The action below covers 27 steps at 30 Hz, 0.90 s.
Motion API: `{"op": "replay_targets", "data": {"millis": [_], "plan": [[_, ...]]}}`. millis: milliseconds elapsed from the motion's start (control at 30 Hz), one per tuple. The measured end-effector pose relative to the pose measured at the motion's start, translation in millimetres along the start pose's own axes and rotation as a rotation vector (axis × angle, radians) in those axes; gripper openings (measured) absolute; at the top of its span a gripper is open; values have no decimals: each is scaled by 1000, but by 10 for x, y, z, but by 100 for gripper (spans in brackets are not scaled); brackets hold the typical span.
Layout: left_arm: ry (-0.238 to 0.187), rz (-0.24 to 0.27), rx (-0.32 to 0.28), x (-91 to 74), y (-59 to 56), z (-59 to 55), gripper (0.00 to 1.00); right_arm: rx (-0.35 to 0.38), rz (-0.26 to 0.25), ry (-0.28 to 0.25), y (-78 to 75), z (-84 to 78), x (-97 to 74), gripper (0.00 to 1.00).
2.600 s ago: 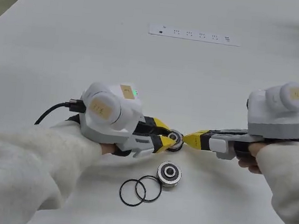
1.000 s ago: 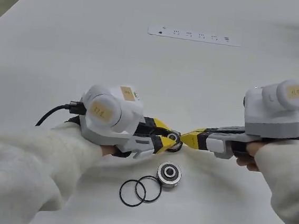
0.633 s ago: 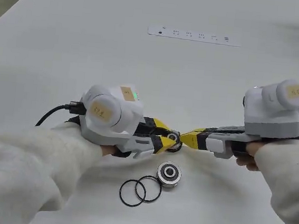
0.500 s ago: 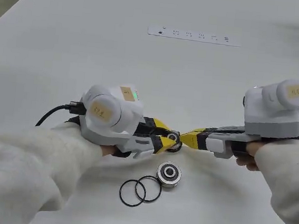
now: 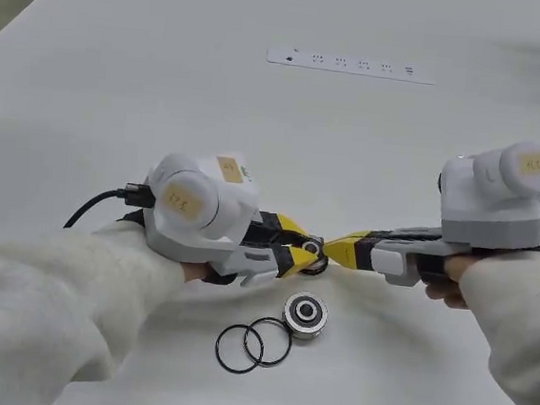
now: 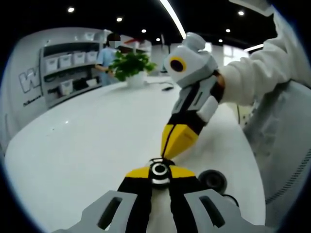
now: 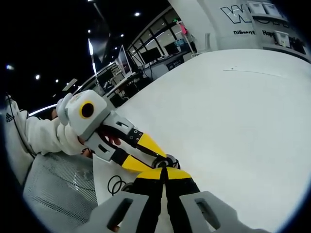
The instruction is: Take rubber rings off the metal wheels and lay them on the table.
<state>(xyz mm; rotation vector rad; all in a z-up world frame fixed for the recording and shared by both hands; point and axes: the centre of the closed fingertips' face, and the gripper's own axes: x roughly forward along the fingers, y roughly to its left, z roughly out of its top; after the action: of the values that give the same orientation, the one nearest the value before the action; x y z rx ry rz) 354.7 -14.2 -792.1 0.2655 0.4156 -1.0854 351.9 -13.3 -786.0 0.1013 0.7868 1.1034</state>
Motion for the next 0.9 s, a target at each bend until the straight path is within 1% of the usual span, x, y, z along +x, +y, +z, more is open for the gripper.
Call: {"op": "replay_targets", "data": {"millis": [767, 800, 833, 867, 900], "plan": [[-2, -2, -3, 0, -5, 0, 14, 0, 22, -10, 39, 14, 14, 0], [-2, -2, -3, 0, -6, 0, 14, 3, 34, -16, 66, 24, 16, 0], [-2, -5, -3, 2, -13, 1, 14, 1, 37, -36, 74, 64, 17, 0], [-2, -3, -3, 3, -12, 2, 14, 6, 46, -42, 94, 93, 7, 0], [-2, -3, -3, 5, -12, 2, 14, 11, 61, -92, 129, 196, 10, 0]]}}
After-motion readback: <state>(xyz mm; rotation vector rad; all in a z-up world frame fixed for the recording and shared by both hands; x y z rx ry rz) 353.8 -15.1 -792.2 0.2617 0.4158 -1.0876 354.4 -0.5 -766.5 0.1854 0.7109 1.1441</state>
